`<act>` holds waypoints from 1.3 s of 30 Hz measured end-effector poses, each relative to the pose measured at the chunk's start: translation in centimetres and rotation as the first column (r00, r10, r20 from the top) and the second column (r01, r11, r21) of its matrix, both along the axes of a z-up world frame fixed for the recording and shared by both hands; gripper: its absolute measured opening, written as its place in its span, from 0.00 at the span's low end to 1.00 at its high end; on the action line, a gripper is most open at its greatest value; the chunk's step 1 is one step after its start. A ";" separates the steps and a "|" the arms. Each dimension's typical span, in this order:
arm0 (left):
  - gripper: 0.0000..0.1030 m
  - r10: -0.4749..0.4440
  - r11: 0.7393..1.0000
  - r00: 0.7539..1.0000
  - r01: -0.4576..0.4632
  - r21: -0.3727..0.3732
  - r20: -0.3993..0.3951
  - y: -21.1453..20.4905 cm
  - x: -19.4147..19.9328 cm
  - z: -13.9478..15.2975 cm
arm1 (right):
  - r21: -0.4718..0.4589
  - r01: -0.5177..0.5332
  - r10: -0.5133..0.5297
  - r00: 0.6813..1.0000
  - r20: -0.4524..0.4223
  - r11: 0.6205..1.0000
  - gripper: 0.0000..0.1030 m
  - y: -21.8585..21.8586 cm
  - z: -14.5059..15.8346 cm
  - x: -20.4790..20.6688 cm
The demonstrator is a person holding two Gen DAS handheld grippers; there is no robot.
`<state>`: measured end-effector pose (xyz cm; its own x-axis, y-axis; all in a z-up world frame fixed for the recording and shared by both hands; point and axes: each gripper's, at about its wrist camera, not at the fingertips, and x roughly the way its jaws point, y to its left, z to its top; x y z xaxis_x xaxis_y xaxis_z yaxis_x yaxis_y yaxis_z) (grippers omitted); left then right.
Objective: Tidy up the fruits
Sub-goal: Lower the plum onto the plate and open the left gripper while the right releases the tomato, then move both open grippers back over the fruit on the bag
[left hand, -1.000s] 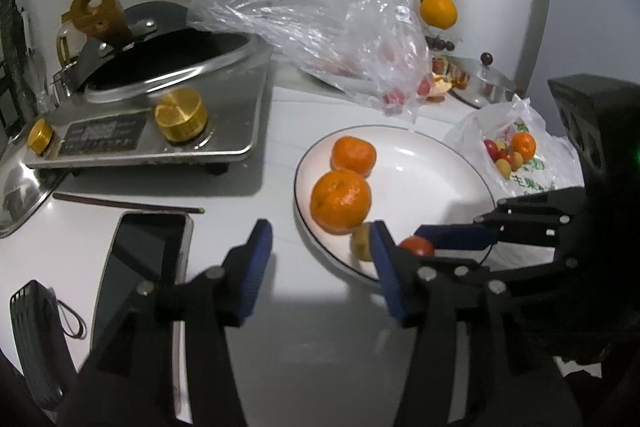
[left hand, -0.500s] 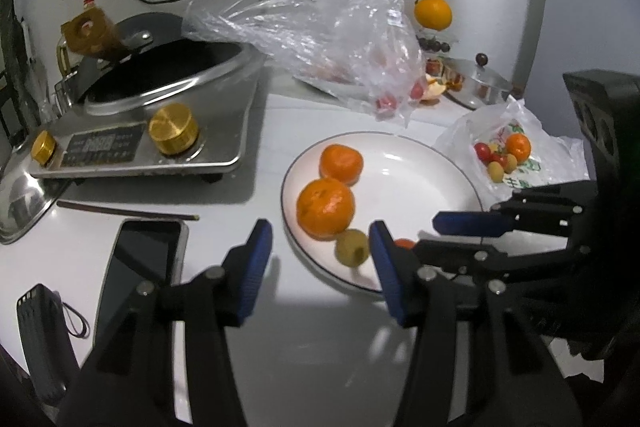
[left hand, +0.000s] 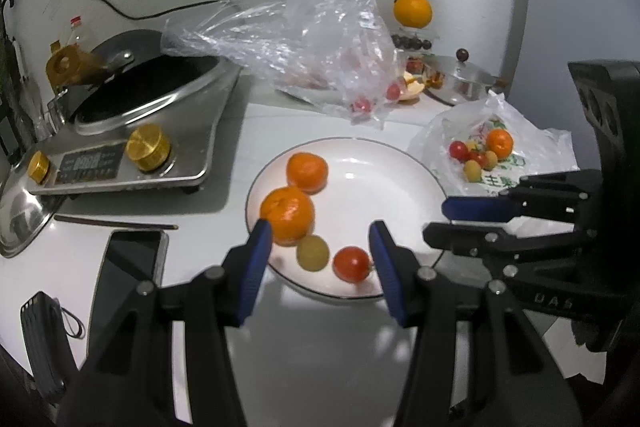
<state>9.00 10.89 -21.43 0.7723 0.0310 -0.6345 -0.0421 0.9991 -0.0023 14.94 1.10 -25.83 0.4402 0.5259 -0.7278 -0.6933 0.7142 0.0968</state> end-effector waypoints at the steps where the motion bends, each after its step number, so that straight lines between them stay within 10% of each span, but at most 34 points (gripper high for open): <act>1: 0.50 -0.002 1.000 1.000 0.002 0.002 0.000 -0.2 0.0 0.0 | 0.002 0.003 -0.003 1.000 0.002 1.000 0.28 -0.3 0.1 -0.1; 39: 0.50 -0.130 0.989 0.991 0.132 0.067 -0.024 -9.3 1.7 1.2 | 0.053 0.148 -0.150 0.988 0.038 0.988 0.28 -10.6 1.2 0.4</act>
<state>10.70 1.56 -20.25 0.7602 -0.0257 -0.6492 0.0898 0.9938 0.0659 15.29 -9.45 -24.66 0.5454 0.4875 -0.6818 -0.5837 0.8047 0.1085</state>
